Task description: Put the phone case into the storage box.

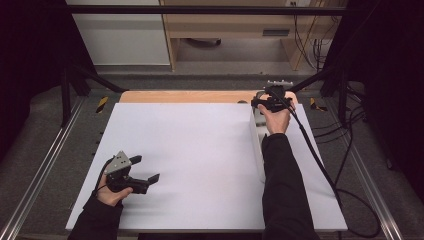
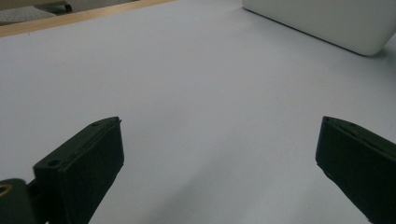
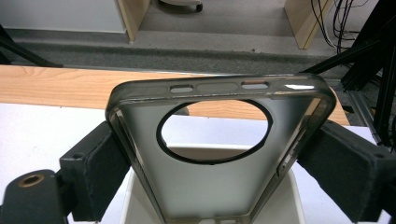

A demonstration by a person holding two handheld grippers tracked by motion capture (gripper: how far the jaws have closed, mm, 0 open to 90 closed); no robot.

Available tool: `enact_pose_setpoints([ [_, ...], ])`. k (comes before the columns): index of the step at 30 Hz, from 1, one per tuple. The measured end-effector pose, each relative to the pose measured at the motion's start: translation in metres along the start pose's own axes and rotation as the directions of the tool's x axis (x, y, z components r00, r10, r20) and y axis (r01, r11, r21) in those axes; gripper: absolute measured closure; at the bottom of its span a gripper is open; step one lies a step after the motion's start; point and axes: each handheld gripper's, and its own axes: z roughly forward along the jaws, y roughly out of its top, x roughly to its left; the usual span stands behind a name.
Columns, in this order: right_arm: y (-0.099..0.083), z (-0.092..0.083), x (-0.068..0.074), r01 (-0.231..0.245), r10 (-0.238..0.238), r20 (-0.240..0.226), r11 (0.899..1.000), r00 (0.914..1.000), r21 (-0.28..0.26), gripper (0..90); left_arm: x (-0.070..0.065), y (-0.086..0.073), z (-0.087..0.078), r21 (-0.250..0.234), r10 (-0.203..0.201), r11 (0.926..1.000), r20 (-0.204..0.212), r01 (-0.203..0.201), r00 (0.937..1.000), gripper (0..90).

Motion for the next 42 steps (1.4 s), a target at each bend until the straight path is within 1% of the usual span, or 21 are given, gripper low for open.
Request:
enact_pose_setpoints([
  [8, 0.0, 0.001, 0.0, 0.0, 0.0, -0.002, 1.0, 1.0, -0.003, 11.0, 0.0, 0.0, 0.0, 0.0, 0.0, 1.0, 0.001, 0.0, 1.0, 0.6],
  [11, 0.0, 0.001, -0.001, -0.007, 0.007, -0.003, 1.0, 1.0, -0.003, 11.0, 0.0, 0.0, 0.0, 0.001, 0.001, 1.0, 0.001, -0.001, 1.0, 0.6],
  [19, 0.0, 0.002, -0.001, -0.001, 0.001, -0.011, 1.0, 0.9999, -0.007, 10.5, 0.0, 0.0, 0.001, 0.003, 0.003, 1.0, 0.001, -0.003, 1.0, 0.6],
  [22, 0.0, 0.003, -0.001, -0.002, 0.002, -0.021, 1.0, 0.9998, -0.004, 8.0, 0.0, 0.0, 0.001, 0.003, 0.004, 1.0, 0.002, -0.004, 1.0, 0.6],
  [25, 0.0, 0.004, 0.0, 0.011, -0.011, -0.034, 1.0, 0.9994, 0.005, 4.2, 0.0, 0.0, 0.001, 0.004, 0.005, 1.0, 0.003, -0.005, 1.0, 0.6],
  [27, 0.0, 0.004, 0.0, 0.019, -0.019, -0.03, 1.0, 0.9994, -0.001, 3.4, -0.001, 0.0, 0.001, 0.004, 0.006, 1.0, 0.003, -0.006, 1.0, 0.7],
  [31, 0.001, 0.002, 0.0, 0.015, -0.016, -0.033, 1.0, 0.9993, -0.01, 2.5, -0.001, 0.0, 0.001, 0.004, 0.006, 1.0, 0.003, -0.006, 1.0, 0.7],
  [36, 0.003, -0.002, -0.002, 0.016, -0.018, -0.061, 0.999, 0.998, -0.039, 1.2, -0.001, 0.0, 0.001, 0.004, 0.007, 1.0, 0.004, -0.007, 1.0, 0.7],
  [38, 0.004, -0.004, -0.002, 0.014, -0.018, -0.071, 0.998, 0.9973, -0.054, 2.0, -0.001, 0.0, 0.001, 0.004, 0.007, 1.0, 0.003, -0.007, 1.0, 0.7],
  [42, 0.005, -0.008, -0.002, 0.007, -0.013, -0.094, 0.998, 0.9955, -0.061, 1.9, -0.001, 0.0, 0.001, 0.003, 0.007, 1.0, 0.003, -0.007, 1.0, 0.7],
])
